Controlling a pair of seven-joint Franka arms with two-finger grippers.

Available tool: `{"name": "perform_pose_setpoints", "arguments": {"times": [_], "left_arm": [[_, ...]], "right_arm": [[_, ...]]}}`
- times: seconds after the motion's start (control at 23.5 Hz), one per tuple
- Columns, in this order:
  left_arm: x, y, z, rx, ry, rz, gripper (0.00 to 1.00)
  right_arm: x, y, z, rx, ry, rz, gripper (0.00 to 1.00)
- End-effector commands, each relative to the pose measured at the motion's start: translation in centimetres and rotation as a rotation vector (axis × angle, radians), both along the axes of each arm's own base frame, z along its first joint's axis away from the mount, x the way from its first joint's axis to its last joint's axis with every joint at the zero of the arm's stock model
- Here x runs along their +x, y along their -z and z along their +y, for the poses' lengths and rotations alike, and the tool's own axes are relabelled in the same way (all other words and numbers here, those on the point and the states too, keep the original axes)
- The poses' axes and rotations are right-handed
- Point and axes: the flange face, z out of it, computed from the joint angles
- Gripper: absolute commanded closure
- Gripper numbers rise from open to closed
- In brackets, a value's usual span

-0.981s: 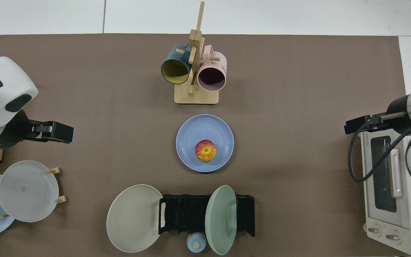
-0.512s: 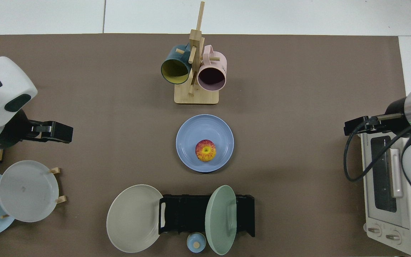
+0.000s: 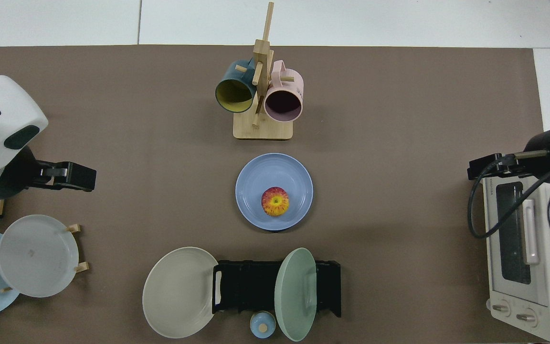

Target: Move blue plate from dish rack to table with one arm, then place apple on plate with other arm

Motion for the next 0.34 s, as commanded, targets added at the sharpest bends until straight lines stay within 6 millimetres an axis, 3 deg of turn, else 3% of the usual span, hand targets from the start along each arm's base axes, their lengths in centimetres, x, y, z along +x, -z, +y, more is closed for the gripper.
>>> {"name": "perform_pose_setpoints", "arguments": {"times": [0.0, 0.3], "left_arm": [[-0.34, -0.62, 0.33, 0.022, -0.013, -0.002, 0.00], [-0.35, -0.62, 0.25, 0.022, -0.011, -0.002, 0.00]], "right_arm": [[-0.21, -0.25, -0.51, -0.010, 0.015, -0.018, 0.00], [-0.29, -0.37, -1.19, -0.011, 0.024, -0.016, 0.00]]}}
